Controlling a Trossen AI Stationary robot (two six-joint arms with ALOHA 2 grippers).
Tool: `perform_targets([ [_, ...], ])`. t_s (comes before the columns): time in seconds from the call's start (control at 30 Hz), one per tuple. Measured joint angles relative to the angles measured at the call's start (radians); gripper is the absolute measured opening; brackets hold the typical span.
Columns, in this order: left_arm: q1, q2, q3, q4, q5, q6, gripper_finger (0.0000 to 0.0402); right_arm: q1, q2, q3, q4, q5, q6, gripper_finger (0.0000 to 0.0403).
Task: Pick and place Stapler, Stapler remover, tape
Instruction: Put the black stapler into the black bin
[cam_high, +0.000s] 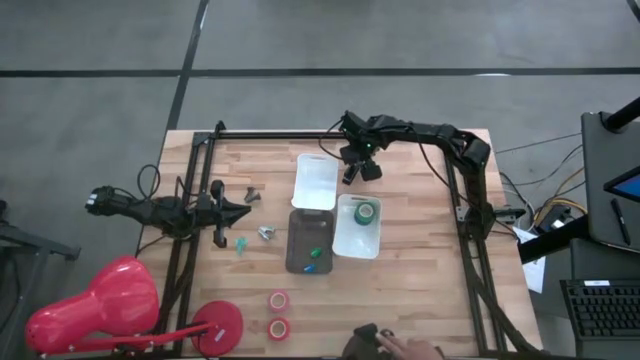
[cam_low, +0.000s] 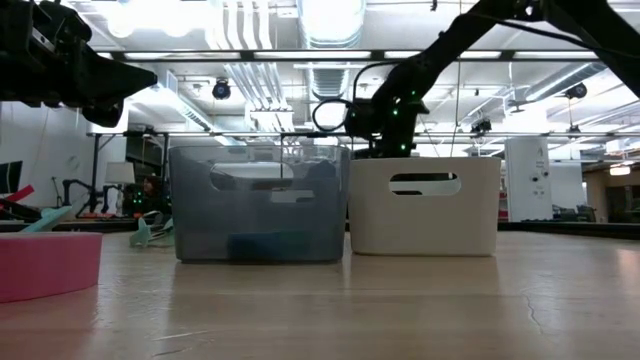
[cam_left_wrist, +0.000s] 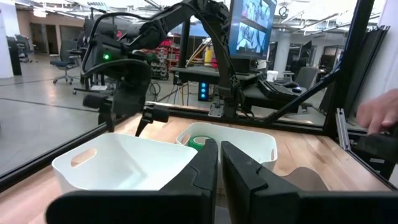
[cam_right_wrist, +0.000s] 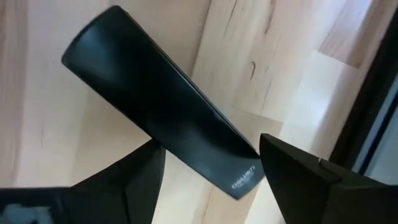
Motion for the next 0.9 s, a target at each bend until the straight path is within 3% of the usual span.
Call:
perform_targets([
  [0.27,0.0,0.0,0.0,0.0,0.0,0.0,0.0023,0.002,0.006,0.0,-0.017,-0.003,0.03,0.0211],
  [0.53,0.0,0.0,0.0,0.0,0.0,0.0,0.0023,0.002,0.001,-0.001,-0.056,-0.003,0.071,0.0121],
  [0.9,0.0,0.0,0.0,0.0,0.0,0.0,0.0023,0.002,-0.119,0.001,-0.103,0.12,0.162,0.0116],
])
